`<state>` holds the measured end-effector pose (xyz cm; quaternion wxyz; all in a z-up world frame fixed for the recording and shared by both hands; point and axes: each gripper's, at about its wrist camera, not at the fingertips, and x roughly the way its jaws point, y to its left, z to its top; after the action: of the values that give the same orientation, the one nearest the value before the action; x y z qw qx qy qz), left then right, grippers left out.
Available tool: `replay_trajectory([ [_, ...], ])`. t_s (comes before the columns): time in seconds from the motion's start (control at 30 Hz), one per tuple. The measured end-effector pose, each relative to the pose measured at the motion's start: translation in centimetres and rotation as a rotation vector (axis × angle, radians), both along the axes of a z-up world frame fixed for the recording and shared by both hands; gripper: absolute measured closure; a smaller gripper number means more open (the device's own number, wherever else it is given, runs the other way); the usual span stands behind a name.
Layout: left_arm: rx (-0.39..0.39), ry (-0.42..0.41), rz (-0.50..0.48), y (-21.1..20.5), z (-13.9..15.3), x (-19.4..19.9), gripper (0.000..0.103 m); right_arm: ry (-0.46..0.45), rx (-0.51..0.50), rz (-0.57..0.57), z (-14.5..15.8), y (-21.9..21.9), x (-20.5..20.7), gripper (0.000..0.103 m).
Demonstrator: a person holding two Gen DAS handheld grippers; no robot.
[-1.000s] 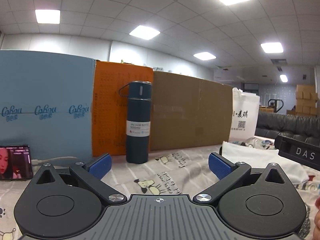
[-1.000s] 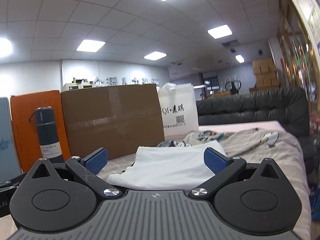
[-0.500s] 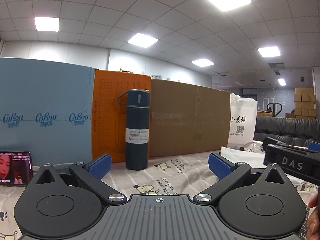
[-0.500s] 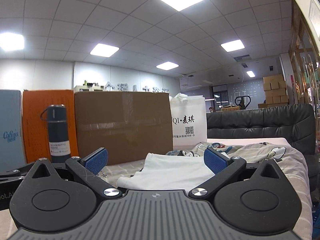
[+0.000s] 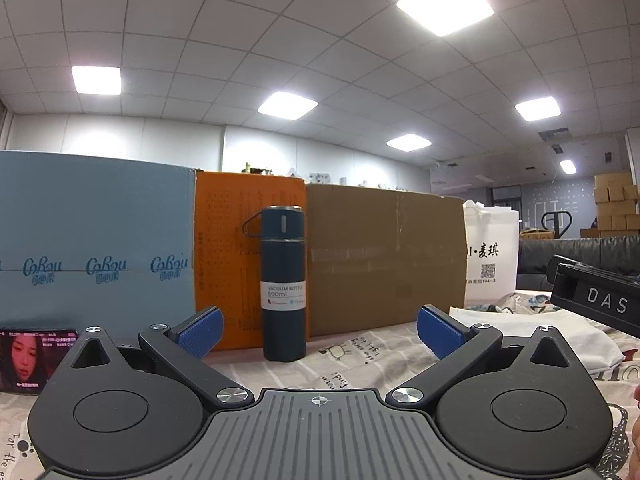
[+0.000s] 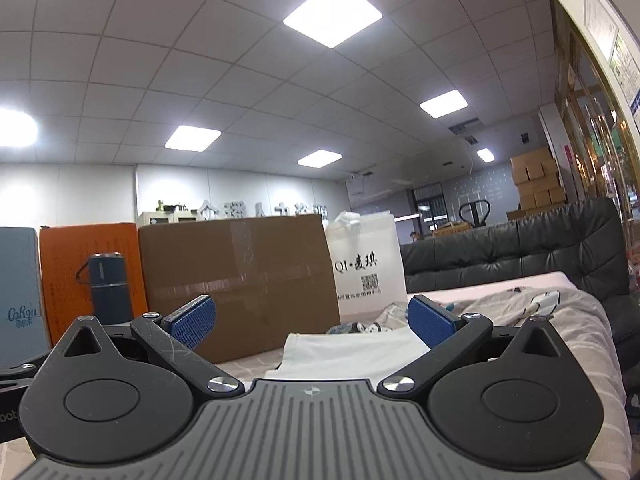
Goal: Fold clothes
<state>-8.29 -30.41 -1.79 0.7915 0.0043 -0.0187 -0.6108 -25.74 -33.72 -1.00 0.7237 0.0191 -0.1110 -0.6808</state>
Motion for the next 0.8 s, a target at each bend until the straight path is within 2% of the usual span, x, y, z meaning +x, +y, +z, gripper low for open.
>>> replay_trajectory([
  [0.17, -0.033, -0.025, -0.002, 0.6, 0.0, -0.5, 0.000, -0.008, -0.091, -0.010, 0.0, 1.8, -0.1, 0.000],
  [0.27, -0.057, -0.044, -0.005, 1.1, 0.0, -0.8, 0.000, 0.014, -0.102, -0.050, 0.0, 2.3, 0.4, 0.000],
  [0.4, -0.051, -0.057, -0.034, 1.1, 0.0, -1.1, 0.000, 0.024, -0.085, -0.060, 0.0, 2.2, 0.5, 0.000],
  [0.8, 0.017, 0.039, 0.002, -0.1, 0.0, 0.7, 0.000, 0.016, -0.044, -0.123, -0.2, 1.7, 0.5, 0.000],
])
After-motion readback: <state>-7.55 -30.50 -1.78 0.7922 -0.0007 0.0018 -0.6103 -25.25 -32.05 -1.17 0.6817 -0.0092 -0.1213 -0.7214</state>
